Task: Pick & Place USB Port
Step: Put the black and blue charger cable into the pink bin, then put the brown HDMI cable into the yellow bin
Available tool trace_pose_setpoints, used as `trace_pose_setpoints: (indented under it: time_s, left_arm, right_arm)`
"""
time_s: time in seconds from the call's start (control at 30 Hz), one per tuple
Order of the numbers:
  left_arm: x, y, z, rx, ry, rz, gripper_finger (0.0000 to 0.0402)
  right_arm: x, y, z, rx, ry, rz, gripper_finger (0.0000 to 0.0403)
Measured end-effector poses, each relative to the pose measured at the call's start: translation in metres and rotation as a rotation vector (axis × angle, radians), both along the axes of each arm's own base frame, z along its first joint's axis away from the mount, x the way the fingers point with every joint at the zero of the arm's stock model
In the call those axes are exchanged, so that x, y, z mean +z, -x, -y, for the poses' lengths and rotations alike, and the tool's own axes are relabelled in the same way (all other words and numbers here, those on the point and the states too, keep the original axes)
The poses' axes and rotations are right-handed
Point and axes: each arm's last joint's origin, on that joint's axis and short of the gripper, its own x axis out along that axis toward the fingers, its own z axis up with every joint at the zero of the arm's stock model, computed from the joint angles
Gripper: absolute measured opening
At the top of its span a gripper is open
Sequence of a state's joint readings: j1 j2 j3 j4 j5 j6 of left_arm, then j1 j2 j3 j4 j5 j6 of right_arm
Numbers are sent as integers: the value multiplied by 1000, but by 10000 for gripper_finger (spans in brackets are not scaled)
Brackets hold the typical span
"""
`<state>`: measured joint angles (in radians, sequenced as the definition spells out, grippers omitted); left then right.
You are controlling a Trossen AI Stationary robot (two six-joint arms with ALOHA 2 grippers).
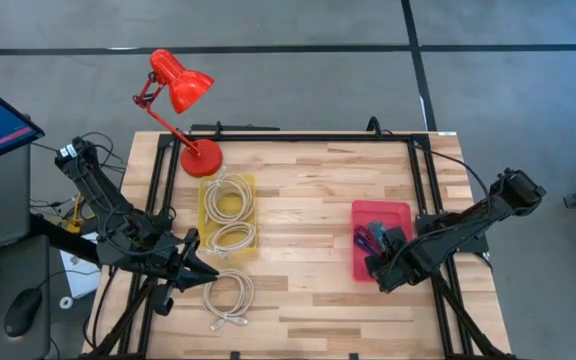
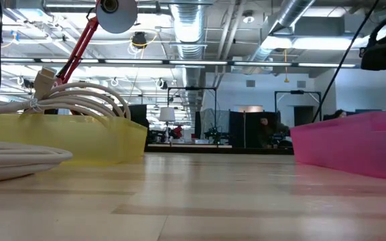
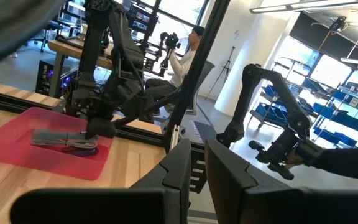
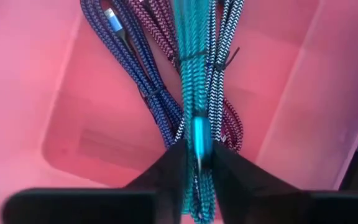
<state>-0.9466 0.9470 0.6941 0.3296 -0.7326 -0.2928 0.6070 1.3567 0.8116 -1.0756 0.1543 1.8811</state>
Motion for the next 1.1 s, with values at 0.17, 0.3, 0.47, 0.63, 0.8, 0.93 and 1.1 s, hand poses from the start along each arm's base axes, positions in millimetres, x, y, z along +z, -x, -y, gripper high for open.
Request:
trace_pose_setpoints:
  time_s: [0.17,0.3,0.47,0.63,0.8,0.93,1.1]
  left_arm:
    - [0,0,0,0,0,0,48]
    - [0,0,0,0,0,0,48]
    - [0,0,0,0,0,0,48]
    - [-1,0,0,0,-14,-3,48]
    - [-1,0,0,0,-14,-3,48]
    - [-1,0,0,0,-8,-4,48]
    - [1,0,0,-1,9,5,48]
  right_arm:
    - [0,-2,-1,3,-12,17,114]
    - [0,-5,-4,28,-36,50,159]
    - [10,-18,-12,172,-86,143,196]
    - [32,-29,-19,272,-102,216,201]
    - [59,-41,-27,359,-110,331,186]
    - [78,-53,-33,418,-111,471,172]
    - [97,-69,-40,534,-119,676,158]
